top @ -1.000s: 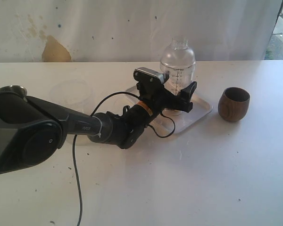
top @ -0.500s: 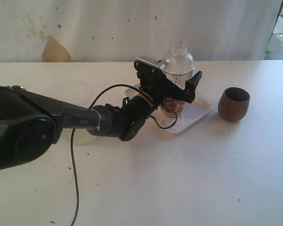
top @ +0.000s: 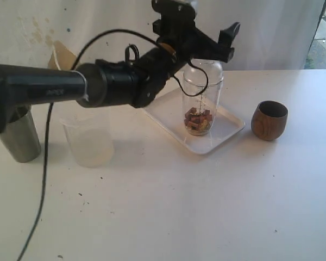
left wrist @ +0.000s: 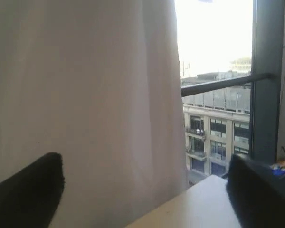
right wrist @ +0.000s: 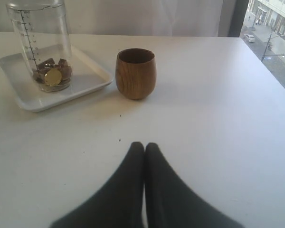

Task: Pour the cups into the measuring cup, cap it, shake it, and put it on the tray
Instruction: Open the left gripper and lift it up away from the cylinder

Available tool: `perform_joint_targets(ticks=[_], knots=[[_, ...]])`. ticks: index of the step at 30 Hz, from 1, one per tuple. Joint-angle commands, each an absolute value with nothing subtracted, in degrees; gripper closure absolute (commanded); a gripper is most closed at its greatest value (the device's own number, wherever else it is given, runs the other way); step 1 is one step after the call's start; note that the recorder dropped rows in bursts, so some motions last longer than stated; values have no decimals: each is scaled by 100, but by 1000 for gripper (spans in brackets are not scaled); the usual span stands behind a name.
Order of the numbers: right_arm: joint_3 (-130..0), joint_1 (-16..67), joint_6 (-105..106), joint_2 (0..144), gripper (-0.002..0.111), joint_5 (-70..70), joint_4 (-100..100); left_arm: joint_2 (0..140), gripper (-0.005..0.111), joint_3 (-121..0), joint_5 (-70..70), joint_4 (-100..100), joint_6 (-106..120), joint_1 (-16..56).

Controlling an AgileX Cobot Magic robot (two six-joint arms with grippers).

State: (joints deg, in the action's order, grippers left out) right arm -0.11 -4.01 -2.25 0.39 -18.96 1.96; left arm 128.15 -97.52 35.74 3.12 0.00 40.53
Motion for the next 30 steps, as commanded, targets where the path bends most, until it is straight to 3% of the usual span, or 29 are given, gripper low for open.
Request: perform_joint_targets(ticks=[1,3,4,11,30], knots=[[0,-372,-218,0,108,-1844,212,12066,69,-9774,2127,244,0,4064],[0,-372,-218,0,108,-1844,212,11760,103,-9774,1434,244,0,4064],[0,-372,-218,0,108,-1844,212,11604,105,-9774,1081,282,0,4064],[0,-372,-218,0,108,-1844,212,10532,106,-9621,-529,327,239,4067],[0,-372,-218,0,108,-1844,212,5667,106,-5613,-312,327,300,4067]])
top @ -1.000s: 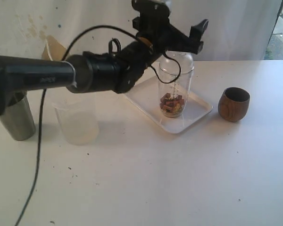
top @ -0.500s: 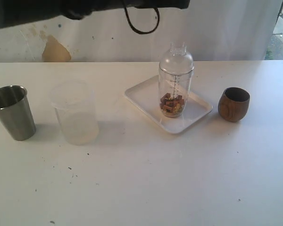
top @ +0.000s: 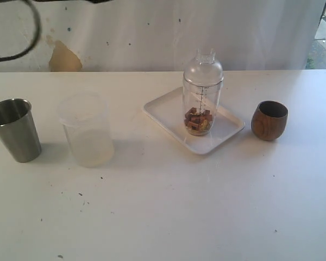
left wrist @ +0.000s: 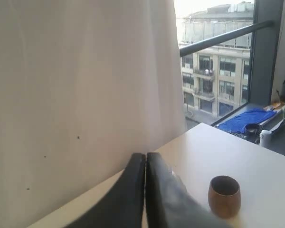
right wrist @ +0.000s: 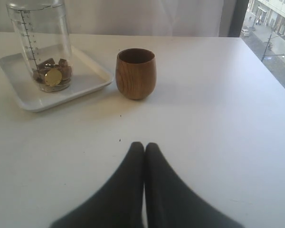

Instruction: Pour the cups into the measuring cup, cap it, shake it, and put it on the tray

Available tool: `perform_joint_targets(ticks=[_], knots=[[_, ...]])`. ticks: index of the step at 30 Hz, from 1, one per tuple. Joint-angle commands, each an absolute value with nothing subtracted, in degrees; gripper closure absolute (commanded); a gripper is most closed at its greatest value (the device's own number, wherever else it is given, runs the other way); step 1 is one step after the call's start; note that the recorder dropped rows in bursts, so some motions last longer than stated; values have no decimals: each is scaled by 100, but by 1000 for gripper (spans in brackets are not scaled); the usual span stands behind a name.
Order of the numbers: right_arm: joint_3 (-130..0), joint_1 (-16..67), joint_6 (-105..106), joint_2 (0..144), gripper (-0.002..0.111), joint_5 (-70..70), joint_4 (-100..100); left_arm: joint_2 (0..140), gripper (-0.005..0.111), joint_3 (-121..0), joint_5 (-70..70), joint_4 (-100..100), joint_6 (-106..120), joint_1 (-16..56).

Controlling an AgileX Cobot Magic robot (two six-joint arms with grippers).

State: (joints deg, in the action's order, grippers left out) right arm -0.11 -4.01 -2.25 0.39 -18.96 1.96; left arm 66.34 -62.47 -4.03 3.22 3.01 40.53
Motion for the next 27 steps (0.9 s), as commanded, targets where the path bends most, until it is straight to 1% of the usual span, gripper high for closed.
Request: perform_joint_targets(ticks=[1,8,15,20,27], knots=[[0,-372,-218,0,108,-1844,212,5346,106,-5414,-314,327,300,4067],[0,-372,-218,0,108,-1844,200,3261,106,-4164,-548,327,149,4067],[0,-372,-218,0,108,-1844,200,1565,106,-3275,-1614,327,149,4067],[0,-372,-218,0,108,-1844,200,764,106,-2836,-2278,302,114,4067],[0,-372,-218,0,108,-1844,211,106,106,-2314,-2410,151,-126,4067]])
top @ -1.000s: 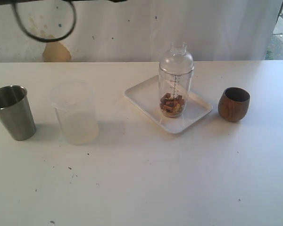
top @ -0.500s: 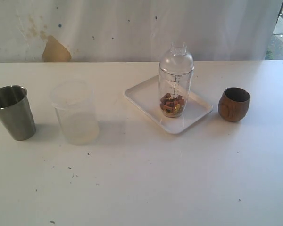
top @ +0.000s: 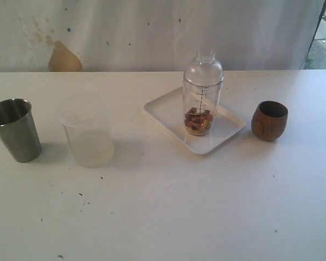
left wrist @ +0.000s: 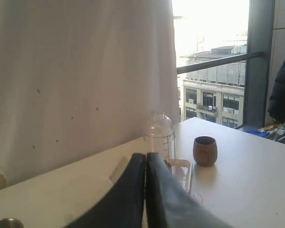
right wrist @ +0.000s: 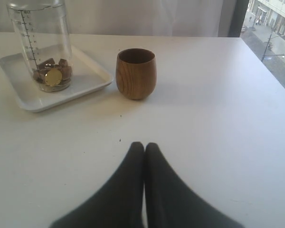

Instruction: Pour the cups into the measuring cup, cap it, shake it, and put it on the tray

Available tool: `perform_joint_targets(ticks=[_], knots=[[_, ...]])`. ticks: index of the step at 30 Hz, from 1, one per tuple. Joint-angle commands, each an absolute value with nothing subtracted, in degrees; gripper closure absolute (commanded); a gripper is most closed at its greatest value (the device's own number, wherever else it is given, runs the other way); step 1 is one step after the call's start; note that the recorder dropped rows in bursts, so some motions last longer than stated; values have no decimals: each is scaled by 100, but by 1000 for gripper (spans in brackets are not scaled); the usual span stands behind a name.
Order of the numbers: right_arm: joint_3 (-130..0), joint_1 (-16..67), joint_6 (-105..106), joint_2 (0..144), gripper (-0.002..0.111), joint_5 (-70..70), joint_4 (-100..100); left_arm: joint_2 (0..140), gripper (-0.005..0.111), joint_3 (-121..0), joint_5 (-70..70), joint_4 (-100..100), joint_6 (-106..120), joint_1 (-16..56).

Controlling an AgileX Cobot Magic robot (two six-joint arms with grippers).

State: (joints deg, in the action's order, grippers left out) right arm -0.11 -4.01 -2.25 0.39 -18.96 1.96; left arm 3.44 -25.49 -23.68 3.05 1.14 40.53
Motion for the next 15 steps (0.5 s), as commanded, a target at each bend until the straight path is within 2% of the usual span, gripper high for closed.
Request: perform_joint_targets(ticks=[1,15], knots=[[0,-372,-218,0,108,-1844,211,64,106,-2285,-2421,136,-183,4067],[0,-372,-218,0,108,-1844,210,46,106,-2185,-2430,136,-144,4067]])
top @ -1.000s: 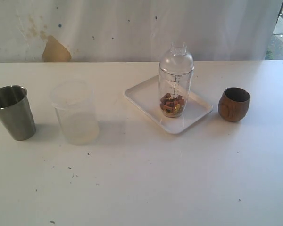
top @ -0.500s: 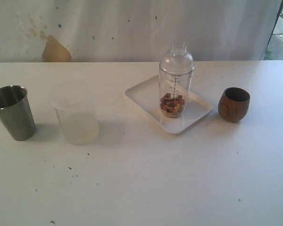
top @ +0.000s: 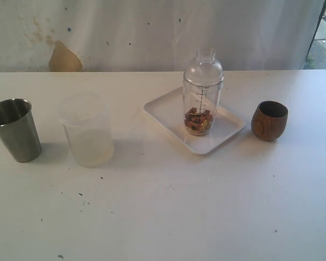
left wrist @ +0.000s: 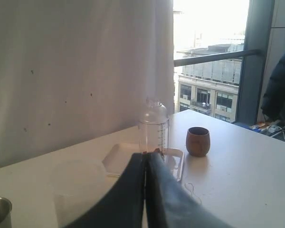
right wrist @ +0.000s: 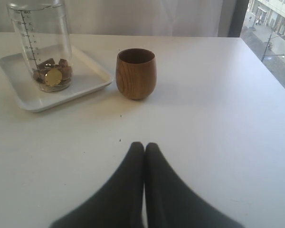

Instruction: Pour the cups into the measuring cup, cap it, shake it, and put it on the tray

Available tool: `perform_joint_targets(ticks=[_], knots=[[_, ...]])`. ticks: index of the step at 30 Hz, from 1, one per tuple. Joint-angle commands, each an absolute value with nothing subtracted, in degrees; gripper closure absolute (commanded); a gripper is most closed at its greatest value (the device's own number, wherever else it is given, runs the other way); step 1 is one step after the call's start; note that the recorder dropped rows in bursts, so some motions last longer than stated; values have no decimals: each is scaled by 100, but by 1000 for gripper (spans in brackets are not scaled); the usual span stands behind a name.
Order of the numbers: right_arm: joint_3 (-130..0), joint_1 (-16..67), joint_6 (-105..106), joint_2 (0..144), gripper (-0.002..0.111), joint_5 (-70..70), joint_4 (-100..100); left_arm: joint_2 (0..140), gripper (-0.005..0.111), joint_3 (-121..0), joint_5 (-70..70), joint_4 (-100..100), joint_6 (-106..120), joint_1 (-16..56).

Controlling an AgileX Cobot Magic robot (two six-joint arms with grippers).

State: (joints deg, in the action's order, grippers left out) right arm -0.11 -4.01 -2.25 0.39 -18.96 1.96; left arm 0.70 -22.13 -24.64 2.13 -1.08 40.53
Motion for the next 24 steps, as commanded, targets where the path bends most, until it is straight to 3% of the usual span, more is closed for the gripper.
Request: perform_joint_targets(ticks=[1,10,20,24], knots=[[0,-372,-218,0,108,-1844,210,46,106,-2185,-2430,136,-144,4067],[0,-372,-218,0,108,-1844,210,42,106,-2010,-2383,136,-144,3799],[0,-372,-218,0,108,-1844,210,42,106,-1278,-2377,136,-144,1411],[0,-372,-218,0,108,-1844,210,42,106,-1029,-2390,136,-144,763]])
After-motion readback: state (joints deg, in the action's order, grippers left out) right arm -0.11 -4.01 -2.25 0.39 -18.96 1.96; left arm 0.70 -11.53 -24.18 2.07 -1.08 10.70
